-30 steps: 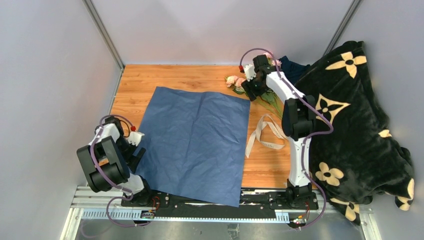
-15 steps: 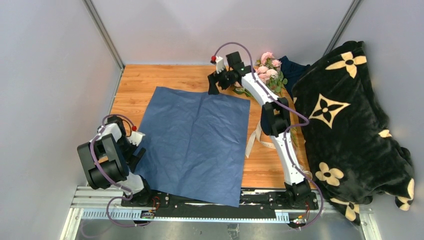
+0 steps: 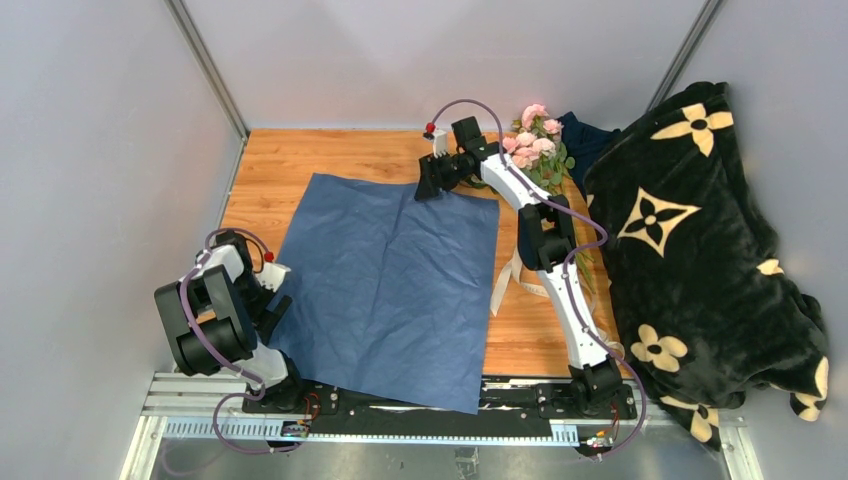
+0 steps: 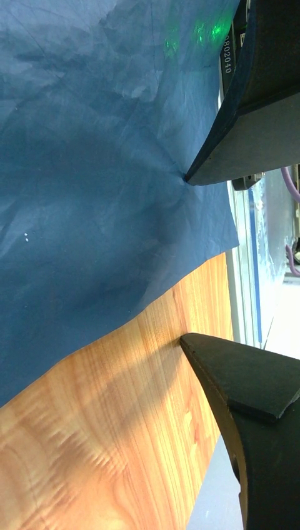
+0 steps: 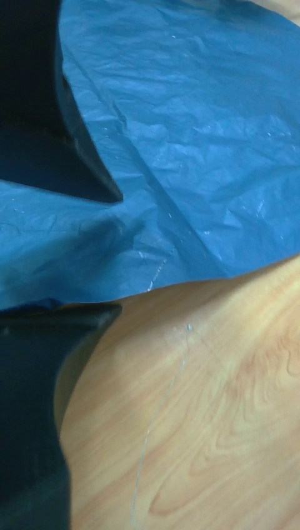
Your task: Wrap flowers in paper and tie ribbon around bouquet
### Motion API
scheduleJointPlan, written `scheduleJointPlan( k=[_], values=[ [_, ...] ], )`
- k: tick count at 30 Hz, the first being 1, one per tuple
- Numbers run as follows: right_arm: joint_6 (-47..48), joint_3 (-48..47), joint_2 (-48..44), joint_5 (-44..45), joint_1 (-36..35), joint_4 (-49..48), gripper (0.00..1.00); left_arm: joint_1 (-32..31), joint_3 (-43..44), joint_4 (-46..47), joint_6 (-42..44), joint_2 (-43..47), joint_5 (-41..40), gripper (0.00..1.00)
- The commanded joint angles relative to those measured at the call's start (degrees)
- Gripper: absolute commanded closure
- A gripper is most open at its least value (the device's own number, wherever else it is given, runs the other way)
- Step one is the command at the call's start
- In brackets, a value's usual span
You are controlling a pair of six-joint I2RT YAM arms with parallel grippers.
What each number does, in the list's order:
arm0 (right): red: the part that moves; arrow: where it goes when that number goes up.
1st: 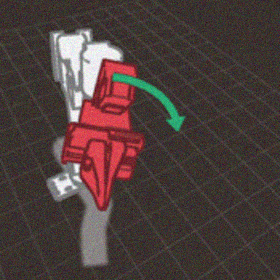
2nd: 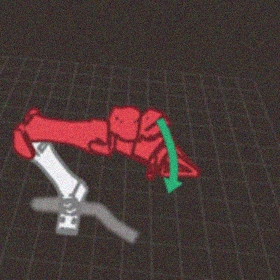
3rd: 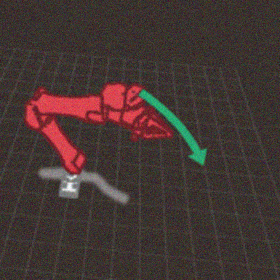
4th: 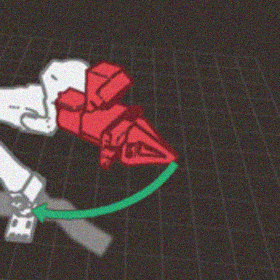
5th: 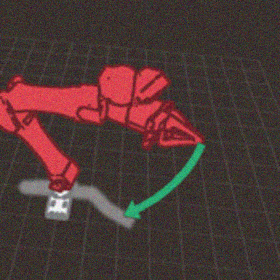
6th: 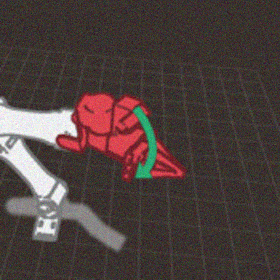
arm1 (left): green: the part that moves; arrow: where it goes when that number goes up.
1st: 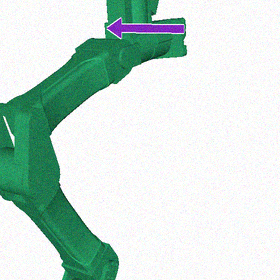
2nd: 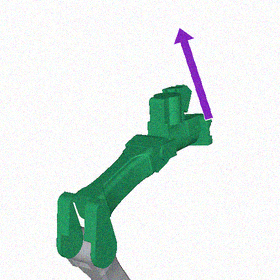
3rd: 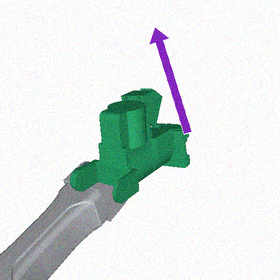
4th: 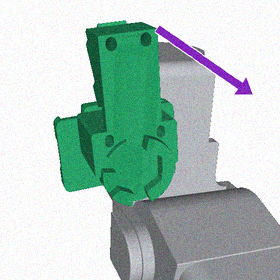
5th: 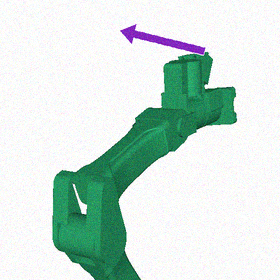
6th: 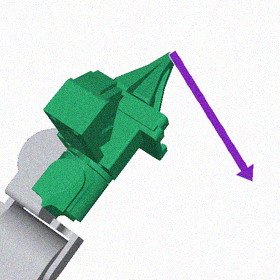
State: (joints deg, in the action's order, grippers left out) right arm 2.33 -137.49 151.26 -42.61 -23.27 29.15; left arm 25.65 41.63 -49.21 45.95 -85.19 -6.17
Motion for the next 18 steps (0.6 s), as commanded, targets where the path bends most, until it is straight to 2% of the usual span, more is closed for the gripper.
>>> scheduleJointPlan(
  k=[1,3,5,6,8,10,14,16,18],
  values=[
    [-2.0,0.1,0.0,-7.1,0.2,4.3,0.41,0.0,-0.9,6.9,0.8,-1.8,0.8,0.05],
    [-3.2,0.1,-0.7,-8.3,0.6,4.4,0.62,0.0,-0.6,6.9,0.7,-1.8,0.7,0.05],
    [-5.0,-0.3,-1.5,-9.2,1.1,4.3,0.91,0.1,-0.2,6.9,0.5,-1.7,0.8,0.05],
    [-6.3,-0.5,-2.1,-9.3,1.4,3.7,0.99,0.1,0.2,6.9,0.2,-1.6,0.9,0.05],
    [-9.2,0.1,-3.8,-8.7,2.0,1.3,1.00,0.1,1.8,6.5,-0.6,-1.4,1.5,0.06],
    [-12.8,3.4,-7.2,-4.1,2.8,-2.9,1.00,0.0,5.0,5.6,-1.9,-1.1,2.9,0.06],
    [-20.6,19.8,-18.6,8.1,4.1,-20.3,1.00,-1.3,13.6,4.3,-6.2,-0.8,4.4,0.05],
    [-24.4,28.7,-23.6,14.5,4.5,-26.4,1.00,-2.7,17.8,3.7,-7.6,-0.9,4.7,0.05],
    [-26.8,33.5,-26.9,19.5,4.9,-30.3,1.00,-5.0,21.2,3.0,-8.2,-1.2,4.4,0.05]
  ],
)
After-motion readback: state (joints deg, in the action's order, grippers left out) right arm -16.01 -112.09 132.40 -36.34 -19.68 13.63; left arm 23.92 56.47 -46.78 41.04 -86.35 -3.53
